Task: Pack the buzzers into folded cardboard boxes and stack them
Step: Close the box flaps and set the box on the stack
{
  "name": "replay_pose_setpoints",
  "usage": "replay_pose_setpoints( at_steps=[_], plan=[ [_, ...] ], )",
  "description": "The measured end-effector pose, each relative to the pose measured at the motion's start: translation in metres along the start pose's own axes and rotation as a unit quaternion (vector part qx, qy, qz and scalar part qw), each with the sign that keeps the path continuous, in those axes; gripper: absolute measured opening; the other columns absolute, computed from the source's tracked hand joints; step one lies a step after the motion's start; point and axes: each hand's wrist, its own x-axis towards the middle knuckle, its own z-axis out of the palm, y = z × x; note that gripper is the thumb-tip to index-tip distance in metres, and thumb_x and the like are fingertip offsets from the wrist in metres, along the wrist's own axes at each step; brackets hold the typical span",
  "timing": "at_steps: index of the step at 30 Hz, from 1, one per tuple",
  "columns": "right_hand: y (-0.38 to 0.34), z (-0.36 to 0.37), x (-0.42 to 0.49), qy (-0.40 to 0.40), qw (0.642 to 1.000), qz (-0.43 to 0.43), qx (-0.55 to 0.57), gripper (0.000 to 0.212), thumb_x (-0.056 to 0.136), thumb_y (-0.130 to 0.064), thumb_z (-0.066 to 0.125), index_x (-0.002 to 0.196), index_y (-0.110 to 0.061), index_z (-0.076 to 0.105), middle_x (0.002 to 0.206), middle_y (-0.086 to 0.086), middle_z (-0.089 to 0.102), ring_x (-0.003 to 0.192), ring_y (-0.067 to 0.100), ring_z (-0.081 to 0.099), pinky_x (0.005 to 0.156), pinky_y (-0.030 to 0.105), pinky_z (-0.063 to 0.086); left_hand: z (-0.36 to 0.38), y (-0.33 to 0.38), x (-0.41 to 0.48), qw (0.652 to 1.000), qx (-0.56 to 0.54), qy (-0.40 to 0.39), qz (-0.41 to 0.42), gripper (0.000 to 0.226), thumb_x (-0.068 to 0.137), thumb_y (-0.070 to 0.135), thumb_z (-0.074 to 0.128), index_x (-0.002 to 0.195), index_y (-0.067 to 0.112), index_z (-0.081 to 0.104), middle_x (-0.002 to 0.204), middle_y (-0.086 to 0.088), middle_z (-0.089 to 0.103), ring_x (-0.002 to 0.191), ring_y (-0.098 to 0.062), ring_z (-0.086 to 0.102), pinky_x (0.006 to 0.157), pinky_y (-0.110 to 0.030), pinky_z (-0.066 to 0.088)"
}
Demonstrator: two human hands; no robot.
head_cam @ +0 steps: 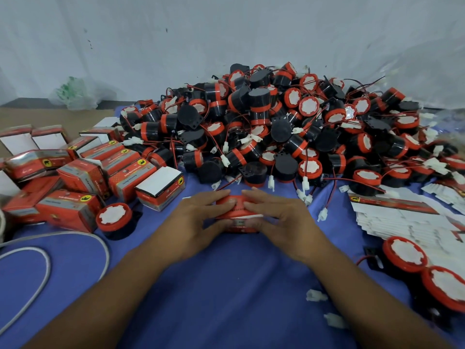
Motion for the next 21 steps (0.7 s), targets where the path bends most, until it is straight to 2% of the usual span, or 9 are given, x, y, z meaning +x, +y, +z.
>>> replay_pose_setpoints(
  at_steps=[2,4,6,11,13,15,16,18,21],
  plan=[
    [0.001,-0.003,0.0,0.03,0.996,0.054,0.068,0.026,0.08,-0.003,0.079,0.106,-0.007,0.077,0.119,-0.01,0.068,0.114,-0.002,0.062,0.093,0.018,0.052,0.002,0.0,-0.001,1.0,0.002,-0.011,-0.017,0.046,0.092,0.041,0.062,0.128,0.012,0.067,0.142,-0.003,0.055,0.128,-0.022,0.055,0.103,-0.046,0.048],
    [0.004,-0.005,0.001,0.029,0.998,0.041,0.028,0.011,0.079,-0.012,0.08,0.089,-0.007,0.078,0.108,-0.004,0.068,0.108,-0.002,0.063,0.087,0.015,0.052,0.002,-0.001,-0.001,0.999,-0.004,-0.015,-0.029,0.047,0.09,0.041,0.062,0.129,0.015,0.066,0.144,-0.001,0.053,0.13,-0.021,0.053,0.105,-0.047,0.047],
    [0.002,-0.007,0.004,0.006,1.0,0.002,-0.029,0.015,0.081,-0.022,0.076,0.08,-0.009,0.071,0.103,0.005,0.064,0.112,-0.001,0.059,0.087,0.017,0.052,0.002,-0.001,-0.002,0.999,-0.011,-0.012,-0.03,0.046,0.088,0.04,0.063,0.128,0.016,0.067,0.144,0.0,0.052,0.13,-0.019,0.052,0.105,-0.047,0.047],
    [0.0,-0.008,0.004,-0.043,0.989,-0.097,-0.108,0.014,0.091,-0.011,0.068,0.097,-0.001,0.076,0.113,0.014,0.065,0.093,0.028,0.067,0.078,0.038,0.055,0.009,0.004,0.0,0.999,0.02,-0.014,0.024,0.04,0.094,0.031,0.063,0.128,0.012,0.066,0.147,-0.009,0.05,0.139,-0.031,0.043,0.112,-0.051,0.038],
    [0.001,-0.011,0.002,-0.066,0.986,-0.089,-0.122,0.021,0.092,-0.004,0.064,0.11,-0.003,0.075,0.127,0.014,0.063,0.115,0.032,0.063,0.094,0.043,0.054,0.01,0.006,0.001,0.999,0.015,-0.023,0.024,0.041,0.093,0.026,0.06,0.132,0.011,0.063,0.15,-0.009,0.045,0.145,-0.032,0.032,0.117,-0.051,0.031],
    [0.003,-0.015,-0.001,-0.097,0.983,-0.076,-0.135,0.031,0.095,-0.003,0.062,0.124,-0.008,0.07,0.142,0.012,0.055,0.141,0.03,0.041,0.115,0.04,0.037,0.009,0.006,0.002,0.999,0.016,-0.03,0.019,0.043,0.095,0.025,0.056,0.136,0.011,0.058,0.153,-0.007,0.039,0.148,-0.029,0.024,0.12,-0.048,0.025],
    [0.004,-0.016,-0.002,-0.108,0.982,-0.075,-0.138,0.034,0.095,-0.002,0.062,0.127,-0.009,0.068,0.145,0.011,0.052,0.144,0.027,0.033,0.119,0.038,0.031,0.008,0.005,0.002,0.999,0.022,-0.033,0.02,0.043,0.096,0.023,0.056,0.137,0.011,0.057,0.155,-0.006,0.037,0.149,-0.028,0.021,0.121,-0.047,0.023],
    [0.003,-0.012,-0.003,-0.101,0.982,-0.075,-0.144,0.033,0.093,-0.003,0.066,0.126,-0.007,0.068,0.145,0.011,0.053,0.143,0.025,0.032,0.119,0.038,0.031,0.006,0.005,0.001,0.998,0.034,-0.04,0.02,0.043,0.097,0.019,0.057,0.139,0.011,0.055,0.156,-0.007,0.034,0.149,-0.03,0.02,0.122,-0.048,0.021],
    [-0.004,-0.005,0.001,-0.04,0.997,-0.022,-0.069,0.025,0.089,-0.013,0.074,0.114,-0.007,0.075,0.136,0.009,0.062,0.133,0.02,0.053,0.108,0.039,0.047,0.004,0.009,-0.001,0.999,0.031,-0.031,0.028,0.036,0.099,0.02,0.057,0.134,0.013,0.061,0.151,-0.007,0.044,0.141,-0.033,0.039,0.114,-0.05,0.034]
  ],
)
